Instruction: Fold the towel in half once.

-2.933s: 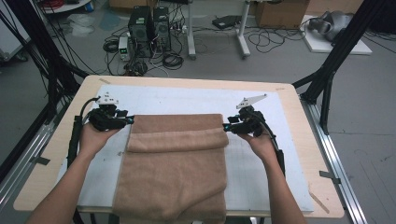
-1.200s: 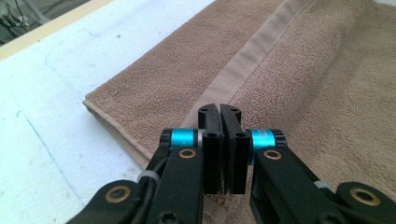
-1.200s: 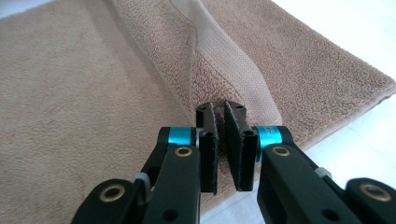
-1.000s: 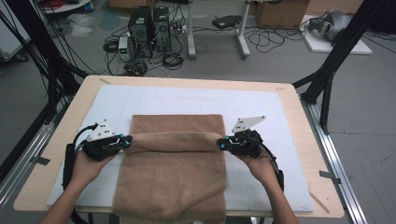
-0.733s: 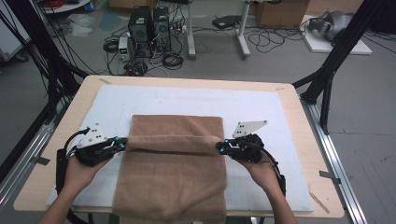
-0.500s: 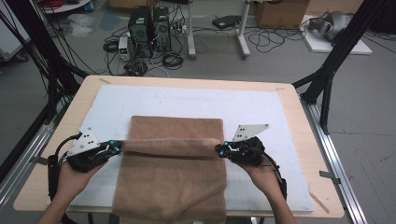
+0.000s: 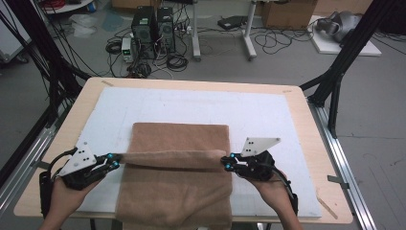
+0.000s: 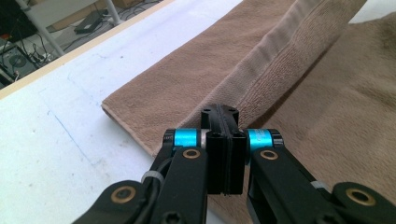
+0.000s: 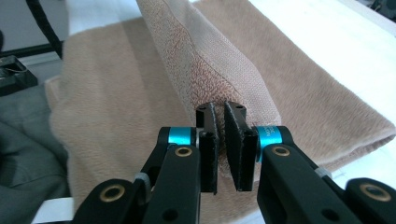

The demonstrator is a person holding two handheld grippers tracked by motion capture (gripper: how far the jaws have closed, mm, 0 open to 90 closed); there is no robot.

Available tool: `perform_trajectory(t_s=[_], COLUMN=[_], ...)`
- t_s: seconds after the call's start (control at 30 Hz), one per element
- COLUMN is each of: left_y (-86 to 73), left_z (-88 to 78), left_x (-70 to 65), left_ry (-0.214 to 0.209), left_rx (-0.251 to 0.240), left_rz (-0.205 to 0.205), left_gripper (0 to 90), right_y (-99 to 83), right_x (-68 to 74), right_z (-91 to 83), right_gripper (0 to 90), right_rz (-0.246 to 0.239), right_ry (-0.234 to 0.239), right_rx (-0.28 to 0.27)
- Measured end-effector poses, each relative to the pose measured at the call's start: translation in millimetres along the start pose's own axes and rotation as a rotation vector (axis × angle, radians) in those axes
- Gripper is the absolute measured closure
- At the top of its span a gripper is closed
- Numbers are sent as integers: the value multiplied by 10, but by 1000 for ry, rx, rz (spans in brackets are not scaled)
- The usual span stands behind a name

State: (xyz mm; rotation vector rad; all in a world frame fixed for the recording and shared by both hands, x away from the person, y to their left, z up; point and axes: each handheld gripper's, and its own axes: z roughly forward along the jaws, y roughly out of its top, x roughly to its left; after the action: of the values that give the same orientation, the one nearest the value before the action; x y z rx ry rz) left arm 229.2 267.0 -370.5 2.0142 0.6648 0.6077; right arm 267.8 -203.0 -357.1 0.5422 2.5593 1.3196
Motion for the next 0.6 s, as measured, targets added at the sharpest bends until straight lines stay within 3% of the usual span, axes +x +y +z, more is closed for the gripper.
perform_trajectory(t_s=[0.37, 0.6], left_y=[-27, -156], left_z=[-339, -409], left_x=[-259, -370], left_ry=[-3, -18], left_rx=[-12, 6], left_rz=[32, 33], left_gripper=[895, 896], right_y=[-23, -107], right_x=[334, 383], right_z=[-173, -171], right_gripper=[838, 828], right_rz=[-40, -28], right_ry=[16, 25], right_rx=[-13, -1])
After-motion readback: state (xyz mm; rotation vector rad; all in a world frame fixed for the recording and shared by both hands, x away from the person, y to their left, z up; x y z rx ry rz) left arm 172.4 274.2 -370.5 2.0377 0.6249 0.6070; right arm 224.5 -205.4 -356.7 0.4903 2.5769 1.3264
